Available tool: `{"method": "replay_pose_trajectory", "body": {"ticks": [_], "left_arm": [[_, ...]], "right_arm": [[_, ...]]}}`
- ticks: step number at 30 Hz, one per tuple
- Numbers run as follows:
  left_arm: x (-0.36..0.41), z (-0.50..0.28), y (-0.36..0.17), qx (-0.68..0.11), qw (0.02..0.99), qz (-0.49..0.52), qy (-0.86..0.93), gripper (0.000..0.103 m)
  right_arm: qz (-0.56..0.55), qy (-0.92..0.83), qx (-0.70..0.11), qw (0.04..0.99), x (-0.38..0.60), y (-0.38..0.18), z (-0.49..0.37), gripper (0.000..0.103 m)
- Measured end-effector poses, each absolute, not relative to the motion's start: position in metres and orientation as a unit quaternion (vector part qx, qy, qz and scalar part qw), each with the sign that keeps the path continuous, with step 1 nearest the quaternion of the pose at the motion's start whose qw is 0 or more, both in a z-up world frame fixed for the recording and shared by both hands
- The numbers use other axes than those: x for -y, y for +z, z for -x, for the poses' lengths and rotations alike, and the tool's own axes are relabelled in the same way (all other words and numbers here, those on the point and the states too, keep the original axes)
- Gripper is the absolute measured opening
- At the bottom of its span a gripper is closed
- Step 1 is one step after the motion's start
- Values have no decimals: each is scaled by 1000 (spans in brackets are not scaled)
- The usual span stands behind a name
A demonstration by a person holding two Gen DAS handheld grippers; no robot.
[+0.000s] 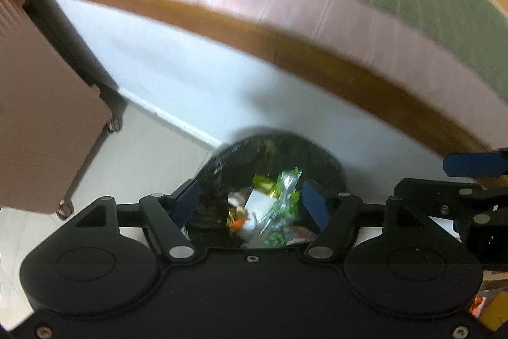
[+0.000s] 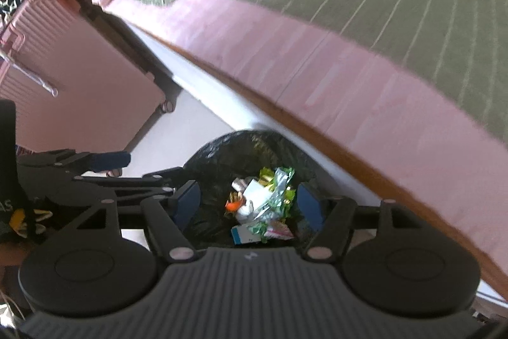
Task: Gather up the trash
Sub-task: 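Move both open grippers back over the bed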
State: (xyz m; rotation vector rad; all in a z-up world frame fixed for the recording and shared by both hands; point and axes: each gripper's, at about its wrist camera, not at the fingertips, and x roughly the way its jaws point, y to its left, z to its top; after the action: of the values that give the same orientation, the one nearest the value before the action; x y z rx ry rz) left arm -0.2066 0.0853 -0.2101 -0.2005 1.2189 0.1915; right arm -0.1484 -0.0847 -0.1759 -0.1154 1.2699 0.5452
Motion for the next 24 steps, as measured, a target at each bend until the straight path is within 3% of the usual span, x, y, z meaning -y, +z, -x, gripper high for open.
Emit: {"method": "replay_pose_trajectory", "body": {"ticks": [14, 24], "left_arm": [[-60, 136, -74, -447, 891, 67, 37, 80], [-41, 60, -10, -392, 918, 53, 21, 82]], "right_arm": [[29, 211, -497, 841, 134, -46, 100, 80], [1, 186, -442, 878, 169, 10, 34, 81]]}}
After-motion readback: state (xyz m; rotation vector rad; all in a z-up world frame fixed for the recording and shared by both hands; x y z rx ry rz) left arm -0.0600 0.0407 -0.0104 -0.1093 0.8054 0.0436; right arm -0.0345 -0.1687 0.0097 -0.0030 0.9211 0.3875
